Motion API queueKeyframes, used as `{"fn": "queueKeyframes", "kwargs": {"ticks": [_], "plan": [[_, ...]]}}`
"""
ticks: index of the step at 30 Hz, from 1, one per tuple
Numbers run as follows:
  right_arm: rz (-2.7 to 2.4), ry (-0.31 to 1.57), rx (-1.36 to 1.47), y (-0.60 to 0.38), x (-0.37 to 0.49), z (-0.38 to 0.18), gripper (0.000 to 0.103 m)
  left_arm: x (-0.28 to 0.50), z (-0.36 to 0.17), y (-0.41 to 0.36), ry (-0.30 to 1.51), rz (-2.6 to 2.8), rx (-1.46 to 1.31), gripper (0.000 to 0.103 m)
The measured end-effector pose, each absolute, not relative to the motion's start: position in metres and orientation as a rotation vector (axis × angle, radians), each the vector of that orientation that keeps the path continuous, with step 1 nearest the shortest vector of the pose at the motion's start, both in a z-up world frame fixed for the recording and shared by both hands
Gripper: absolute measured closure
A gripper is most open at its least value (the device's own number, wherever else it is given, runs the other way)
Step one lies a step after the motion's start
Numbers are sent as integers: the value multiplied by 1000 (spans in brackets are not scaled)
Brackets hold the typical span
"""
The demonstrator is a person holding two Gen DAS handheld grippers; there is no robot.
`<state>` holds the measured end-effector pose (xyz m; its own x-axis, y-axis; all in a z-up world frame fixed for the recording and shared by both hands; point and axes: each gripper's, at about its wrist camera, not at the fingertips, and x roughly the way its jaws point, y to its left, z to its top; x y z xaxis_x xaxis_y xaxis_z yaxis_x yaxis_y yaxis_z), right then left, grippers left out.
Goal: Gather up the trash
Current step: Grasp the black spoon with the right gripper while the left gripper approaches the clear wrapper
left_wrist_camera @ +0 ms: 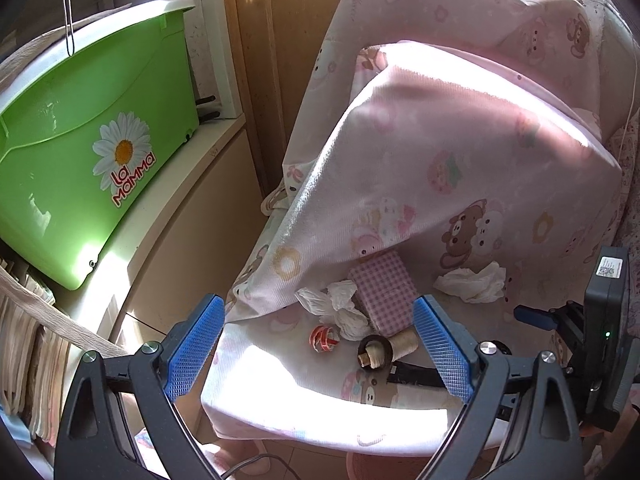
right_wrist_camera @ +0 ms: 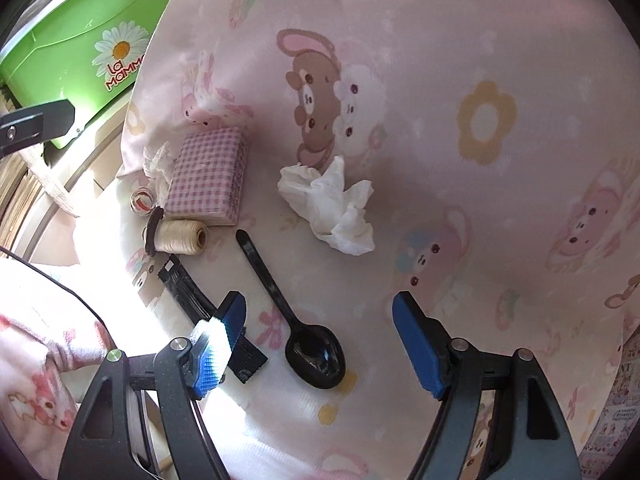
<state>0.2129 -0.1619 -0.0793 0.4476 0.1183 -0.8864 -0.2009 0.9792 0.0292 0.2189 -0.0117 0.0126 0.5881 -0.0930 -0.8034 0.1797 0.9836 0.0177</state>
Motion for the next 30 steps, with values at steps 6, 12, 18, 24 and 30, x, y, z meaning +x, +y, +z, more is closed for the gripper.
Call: {"fn": "queueKeyframes", "kwargs": {"ticks": [6, 12, 18, 24, 30], "plan": [[231, 1065, -163, -145, 213, -86, 34, 236, -22, -16, 1018, -125, 142, 8], [231, 1094, -161, -146, 209, -92, 38, 235, -21, -38, 1005, -142, 221, 9], [206, 1083, -118, -163, 206, -84, 38, 230, -15, -56, 1000, -191, 263, 9], [187, 1098, -94, -170, 213, -83, 38, 231, -14, -56, 999, -187, 260, 9], [228, 1119, -167, -154, 214, -91, 38, 234, -21, -55, 1023, -190, 268, 9]]}}
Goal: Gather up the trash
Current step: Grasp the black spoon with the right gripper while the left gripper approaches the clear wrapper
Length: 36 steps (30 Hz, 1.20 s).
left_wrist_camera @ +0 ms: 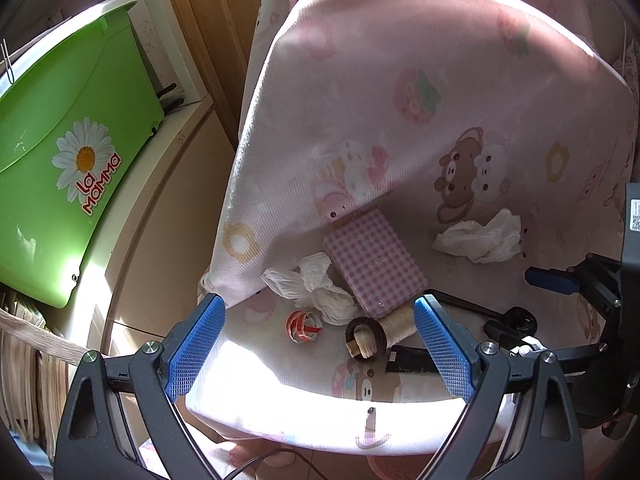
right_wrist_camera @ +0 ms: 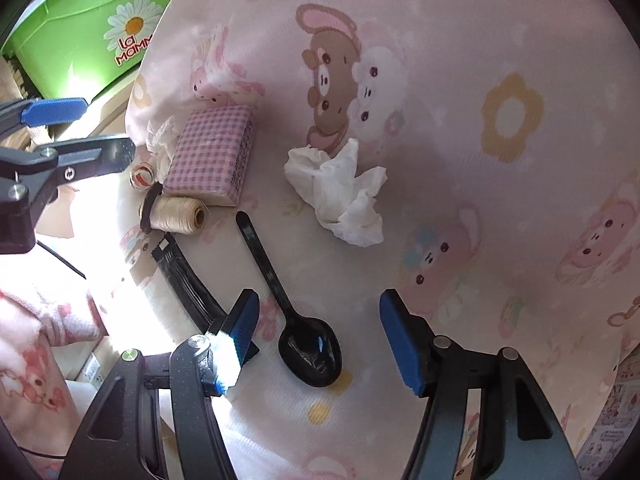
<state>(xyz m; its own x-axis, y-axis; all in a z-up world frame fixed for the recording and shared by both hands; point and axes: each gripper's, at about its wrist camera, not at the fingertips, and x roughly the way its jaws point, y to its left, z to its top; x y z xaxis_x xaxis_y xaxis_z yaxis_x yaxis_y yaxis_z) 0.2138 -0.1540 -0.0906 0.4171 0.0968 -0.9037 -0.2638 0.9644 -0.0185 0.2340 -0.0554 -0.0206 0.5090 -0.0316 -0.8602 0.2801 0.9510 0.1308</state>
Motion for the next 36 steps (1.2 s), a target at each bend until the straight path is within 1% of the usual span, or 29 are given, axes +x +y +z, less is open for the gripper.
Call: {"fn": "queueKeyframes", "kwargs": {"ticks": [1, 4, 5, 6, 9, 13, 14, 15, 21, 25, 32, 36], "plan": [[215, 1123, -183, -153, 215, -93, 38, 234, -21, -56, 1026, -194, 272, 9], [218, 1125, -120, -158, 217, -93, 45, 235, -24, -56, 1049, -219, 250, 9], [209, 1122, -117, -159, 218, -93, 54, 236, -24, -56, 1056, -224, 240, 9], [203, 1116, -123, -160, 219, -92, 66, 237, -24, -55, 1057, -225, 241, 9], [223, 1117, -119, -161, 219, -90, 77, 237, -24, -59, 1043, -214, 267, 9], [233, 1116, -123, -162, 217, -89, 81, 234, -25, -64, 1043, -212, 275, 9], [231, 1114, -119, -163, 218, -88, 87, 234, -25, -65, 1045, -217, 274, 9], [228, 1113, -111, -175, 209, -86, 96, 235, -24, -66, 1049, -227, 269, 9], [205, 1110, -44, -190, 209, -86, 96, 239, -25, -60, 1066, -234, 244, 9], [208, 1088, -26, -200, 204, -77, 96, 250, -38, -51, 1089, -173, 242, 9], [264, 1094, 51, -214, 188, -69, 96, 264, -42, -30, 1114, -201, 115, 10], [299, 1123, 76, -214, 180, -72, 96, 269, -50, -20, 1157, -235, 47, 15]]}}
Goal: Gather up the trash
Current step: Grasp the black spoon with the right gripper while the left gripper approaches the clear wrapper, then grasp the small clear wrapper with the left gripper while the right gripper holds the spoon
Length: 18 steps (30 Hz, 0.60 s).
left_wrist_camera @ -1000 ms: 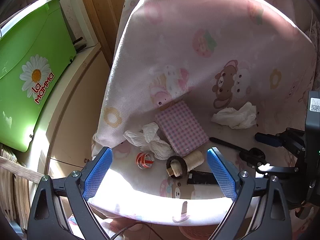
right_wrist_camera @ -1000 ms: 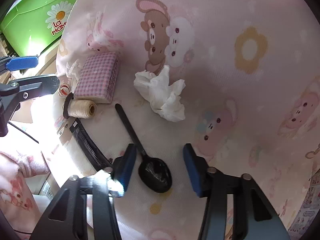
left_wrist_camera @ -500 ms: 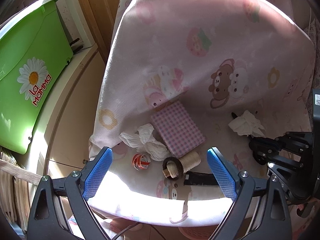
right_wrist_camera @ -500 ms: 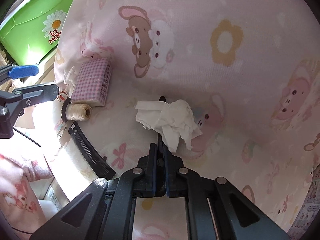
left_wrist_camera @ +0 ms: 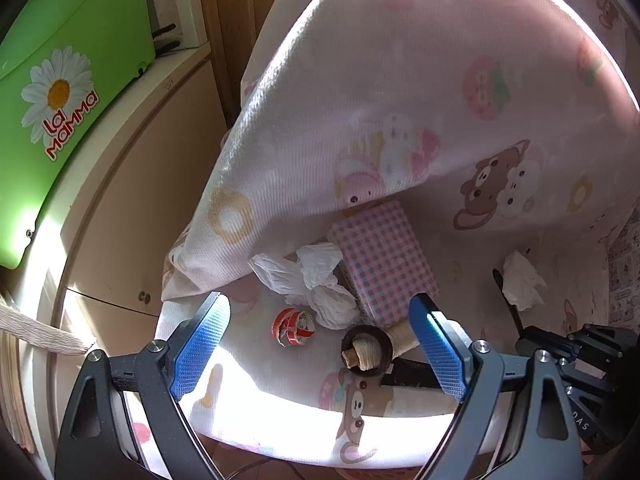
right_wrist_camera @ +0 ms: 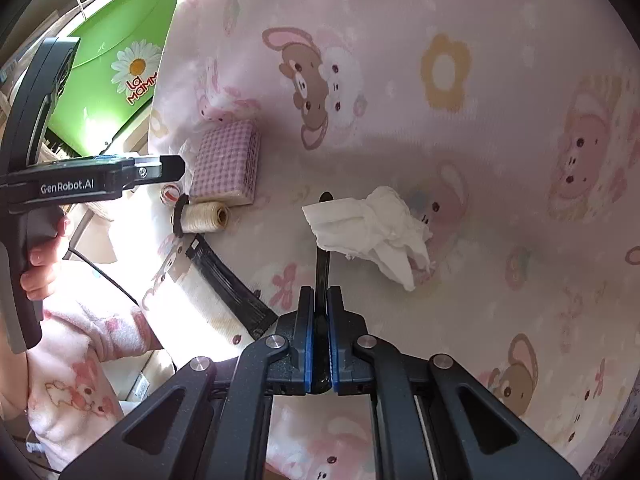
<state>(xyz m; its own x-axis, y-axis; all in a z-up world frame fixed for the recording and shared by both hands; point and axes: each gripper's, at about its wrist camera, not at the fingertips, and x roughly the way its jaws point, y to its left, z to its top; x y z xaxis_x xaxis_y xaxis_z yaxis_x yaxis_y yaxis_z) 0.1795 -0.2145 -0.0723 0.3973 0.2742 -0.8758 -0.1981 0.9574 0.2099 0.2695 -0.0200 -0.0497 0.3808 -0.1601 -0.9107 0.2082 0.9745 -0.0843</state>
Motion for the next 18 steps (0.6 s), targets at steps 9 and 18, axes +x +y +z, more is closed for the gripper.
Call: {"fn": "queueKeyframes", "kwargs": {"ticks": [9, 18], "plan": [[323, 1134, 112, -212, 166, -72, 96, 282, -67, -16, 1260, -295, -33, 92], [318, 1085, 37, -192, 141, -62, 96, 274, -67, -21, 1282, -329, -68, 89]]}}
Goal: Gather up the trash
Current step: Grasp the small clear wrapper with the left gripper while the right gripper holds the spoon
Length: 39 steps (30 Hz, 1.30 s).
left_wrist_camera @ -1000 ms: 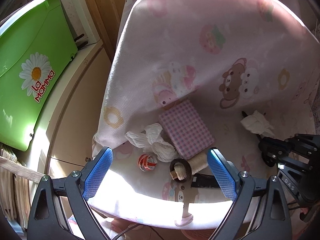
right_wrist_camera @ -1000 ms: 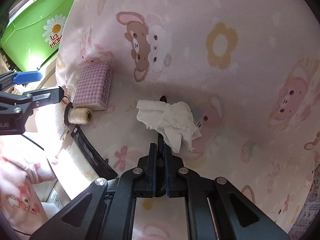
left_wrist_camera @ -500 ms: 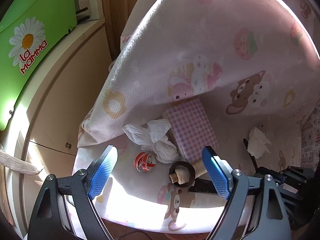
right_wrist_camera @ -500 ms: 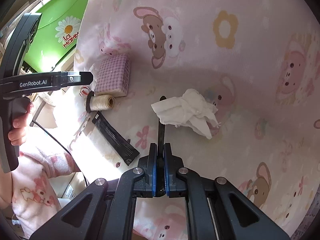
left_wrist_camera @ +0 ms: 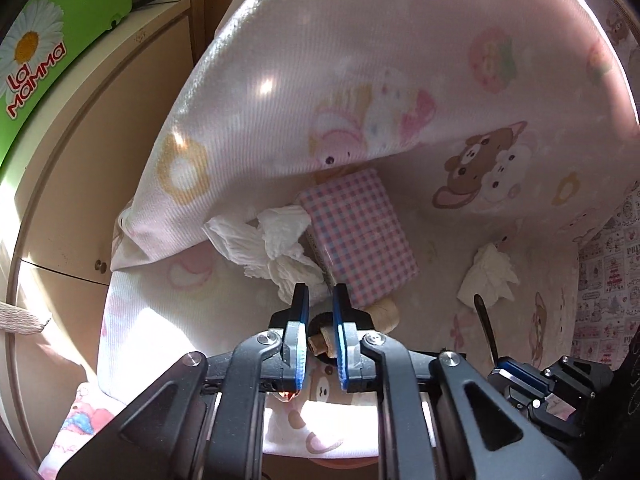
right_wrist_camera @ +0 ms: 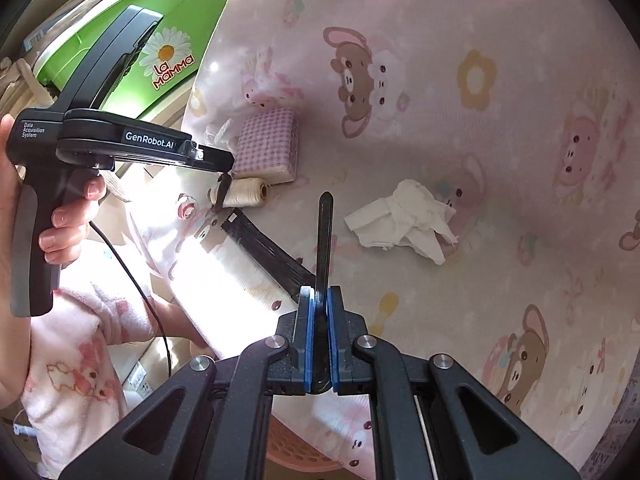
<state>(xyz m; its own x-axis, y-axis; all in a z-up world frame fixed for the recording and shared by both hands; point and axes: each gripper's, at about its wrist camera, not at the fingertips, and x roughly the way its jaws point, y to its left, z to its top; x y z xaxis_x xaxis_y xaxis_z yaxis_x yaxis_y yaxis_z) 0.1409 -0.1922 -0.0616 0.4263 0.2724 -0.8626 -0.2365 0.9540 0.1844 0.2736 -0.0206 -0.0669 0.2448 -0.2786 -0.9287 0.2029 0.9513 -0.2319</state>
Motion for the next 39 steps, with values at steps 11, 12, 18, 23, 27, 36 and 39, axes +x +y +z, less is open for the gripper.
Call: {"fn": "queueKeyframes", "kwargs": {"ticks": [11, 12, 18, 23, 27, 36, 39], "plan": [[226, 1057, 69, -207, 143, -59, 96, 260, -72, -22, 1313, -371, -51, 51], [222, 1053, 64, -207, 142, -59, 96, 259, -71, -21, 1316, -381, -57, 51], [199, 1032, 39, -208, 134, -53, 96, 246, -65, -23, 1294, -409, -31, 59], [170, 1023, 45, -212, 127, -52, 96, 244, -68, -13, 1318, -368, -26, 71], [152, 1012, 48, -215, 123, -49, 96, 242, -71, -3, 1316, -318, 2, 71], [123, 996, 92, -221, 111, -45, 96, 238, -81, -10, 1304, -279, 84, 90], [113, 988, 126, -224, 101, -43, 96, 231, -71, -9, 1250, -267, 114, 92]]}}
